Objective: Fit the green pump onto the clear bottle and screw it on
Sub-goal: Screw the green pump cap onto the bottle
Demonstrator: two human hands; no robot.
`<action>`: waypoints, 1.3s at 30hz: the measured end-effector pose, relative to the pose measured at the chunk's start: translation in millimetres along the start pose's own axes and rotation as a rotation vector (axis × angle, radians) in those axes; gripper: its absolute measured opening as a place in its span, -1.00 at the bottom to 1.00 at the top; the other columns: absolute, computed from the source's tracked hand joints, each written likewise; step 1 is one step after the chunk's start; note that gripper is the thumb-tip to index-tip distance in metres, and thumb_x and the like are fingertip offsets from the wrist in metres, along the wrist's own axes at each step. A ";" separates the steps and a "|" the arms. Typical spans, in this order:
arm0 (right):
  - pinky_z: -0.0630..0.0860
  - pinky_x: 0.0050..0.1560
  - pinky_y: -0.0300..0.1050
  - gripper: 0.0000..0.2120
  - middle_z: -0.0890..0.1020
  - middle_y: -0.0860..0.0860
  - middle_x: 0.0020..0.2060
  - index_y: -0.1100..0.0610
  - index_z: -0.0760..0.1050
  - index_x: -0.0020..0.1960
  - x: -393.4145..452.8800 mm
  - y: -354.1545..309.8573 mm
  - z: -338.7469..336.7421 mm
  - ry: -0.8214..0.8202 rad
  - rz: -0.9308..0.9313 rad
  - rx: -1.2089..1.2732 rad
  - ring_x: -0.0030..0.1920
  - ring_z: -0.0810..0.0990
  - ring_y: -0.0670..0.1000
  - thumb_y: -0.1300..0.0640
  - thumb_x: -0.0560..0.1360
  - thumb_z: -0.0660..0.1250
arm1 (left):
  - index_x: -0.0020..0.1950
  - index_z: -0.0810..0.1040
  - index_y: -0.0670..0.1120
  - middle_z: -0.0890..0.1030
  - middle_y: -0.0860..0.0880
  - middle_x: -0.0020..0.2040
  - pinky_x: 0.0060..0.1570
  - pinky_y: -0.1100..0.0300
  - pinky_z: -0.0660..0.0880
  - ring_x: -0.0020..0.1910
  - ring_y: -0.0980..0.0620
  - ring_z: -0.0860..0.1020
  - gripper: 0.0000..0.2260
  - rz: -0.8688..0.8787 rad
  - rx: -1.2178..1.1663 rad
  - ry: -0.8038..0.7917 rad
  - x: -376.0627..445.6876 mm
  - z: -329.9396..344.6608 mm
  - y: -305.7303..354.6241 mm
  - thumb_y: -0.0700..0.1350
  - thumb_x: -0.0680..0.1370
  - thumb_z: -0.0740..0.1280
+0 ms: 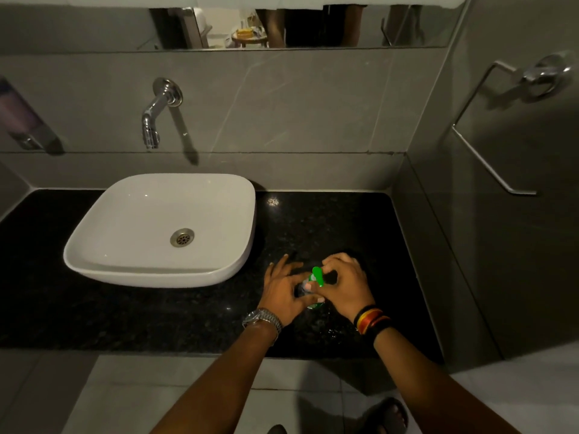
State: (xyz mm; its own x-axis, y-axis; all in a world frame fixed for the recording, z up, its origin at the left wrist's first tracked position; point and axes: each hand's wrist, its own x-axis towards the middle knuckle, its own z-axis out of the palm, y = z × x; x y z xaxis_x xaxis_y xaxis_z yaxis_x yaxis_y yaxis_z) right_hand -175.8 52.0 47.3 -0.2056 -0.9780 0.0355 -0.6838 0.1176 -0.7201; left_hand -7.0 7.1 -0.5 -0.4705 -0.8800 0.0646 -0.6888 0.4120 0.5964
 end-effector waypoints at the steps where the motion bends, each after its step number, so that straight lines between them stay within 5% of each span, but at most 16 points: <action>1: 0.49 0.07 -0.03 -0.58 0.56 -0.09 -0.06 0.05 0.55 -0.19 0.6 -5.1 0.3 0.035 0.032 -0.063 0.03 0.52 -0.02 -0.22 0.21 0.59 | 0.30 0.56 0.21 0.45 0.01 0.45 0.54 -0.10 -0.12 0.59 -0.07 0.09 -0.51 0.001 -0.002 -0.002 0.0 -0.3 0.4 0.28 0.39 0.44; 3: 0.48 0.09 -0.02 -0.54 0.53 -0.08 -0.05 0.01 0.53 -0.15 -2.1 -10.4 3.2 0.050 0.074 -0.104 0.04 0.50 -0.02 -0.30 0.19 0.55 | 0.29 0.57 0.20 0.45 0.00 0.45 0.54 -0.11 -0.10 0.59 -0.08 0.10 -0.55 0.007 0.009 -0.001 0.3 -1.2 0.0 0.23 0.41 0.45; 6: 0.45 0.31 0.02 -0.51 0.51 -0.06 0.23 -0.01 0.60 0.14 -10.3 -2.0 5.2 -0.038 0.028 -0.028 0.28 0.45 0.01 -0.19 0.29 0.53 | 0.31 0.57 0.16 0.47 -0.02 0.44 0.53 -0.14 -0.07 0.59 -0.12 0.12 -0.56 0.025 0.019 0.010 1.1 0.3 -1.2 0.18 0.43 0.43; 11: 0.39 0.16 -0.04 -0.61 0.52 -0.12 0.00 -0.05 0.50 -0.20 -10.6 -5.0 5.5 0.072 0.083 -0.171 0.10 0.49 -0.03 -0.31 0.22 0.49 | 0.33 0.55 0.14 0.47 0.00 0.43 0.54 -0.12 -0.10 0.59 -0.09 0.12 -0.49 0.017 0.035 0.006 -0.7 1.2 0.2 0.26 0.42 0.40; 16: 0.38 0.42 0.09 -0.51 0.42 -0.07 0.39 -0.07 0.55 0.28 -13.4 -0.6 7.8 -0.038 0.009 -0.060 0.39 0.36 0.02 -0.14 0.38 0.48 | 0.29 0.60 0.07 0.48 -0.02 0.43 0.53 -0.11 -0.08 0.58 -0.09 0.14 -0.48 0.013 0.037 0.008 -0.6 0.4 0.1 0.26 0.40 0.37; 23: 0.37 0.33 0.02 -0.71 0.56 -0.08 0.14 0.04 0.60 0.01 -7.1 -11.9 8.4 0.044 -0.070 -0.177 0.21 0.46 0.00 -0.07 0.38 0.50 | 0.28 0.60 0.10 0.49 -0.02 0.41 0.54 -0.19 -0.06 0.57 -0.12 0.14 -0.53 0.021 0.046 0.024 1.2 3.3 -2.8 0.24 0.42 0.42; 27: 0.35 0.40 0.03 -0.67 0.52 -0.12 0.29 0.02 0.63 0.13 -8.0 -2.1 3.8 -0.043 -0.104 -0.119 0.32 0.41 -0.02 -0.07 0.41 0.49 | 0.26 0.61 0.12 0.50 -0.01 0.40 0.54 -0.18 -0.07 0.57 -0.12 0.15 -0.48 0.033 0.035 0.039 -0.1 4.6 -3.0 0.33 0.38 0.34; 36: 0.19 0.50 0.22 -0.67 0.62 -0.12 0.10 -0.01 0.65 0.10 -12.8 3.4 11.3 0.068 -0.188 -0.310 0.23 0.47 0.00 -0.18 0.47 0.34 | 0.22 0.64 0.09 0.53 0.01 0.36 0.53 -0.24 -0.04 0.56 -0.09 0.18 -0.49 0.014 0.031 0.105 -3.2 7.5 -0.4 0.33 0.38 0.31; 39: 0.28 0.45 0.11 -0.64 0.61 -0.11 0.13 0.00 0.63 0.12 -7.4 -2.5 4.2 -0.005 -0.126 -0.258 0.23 0.46 -0.01 -0.18 0.43 0.41 | 0.22 0.63 0.11 0.52 0.00 0.38 0.53 -0.25 -0.07 0.57 -0.11 0.16 -0.52 0.017 0.041 0.072 -1.5 2.8 0.3 0.30 0.38 0.36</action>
State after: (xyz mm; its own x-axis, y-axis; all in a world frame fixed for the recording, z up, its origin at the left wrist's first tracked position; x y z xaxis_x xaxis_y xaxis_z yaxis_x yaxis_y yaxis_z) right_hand -169.6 58.3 45.9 -0.1050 -0.9884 0.1099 -0.8594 0.0346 -0.5102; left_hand -8.0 9.2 -2.6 -0.4429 -0.8867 0.1326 -0.7034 0.4354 0.5618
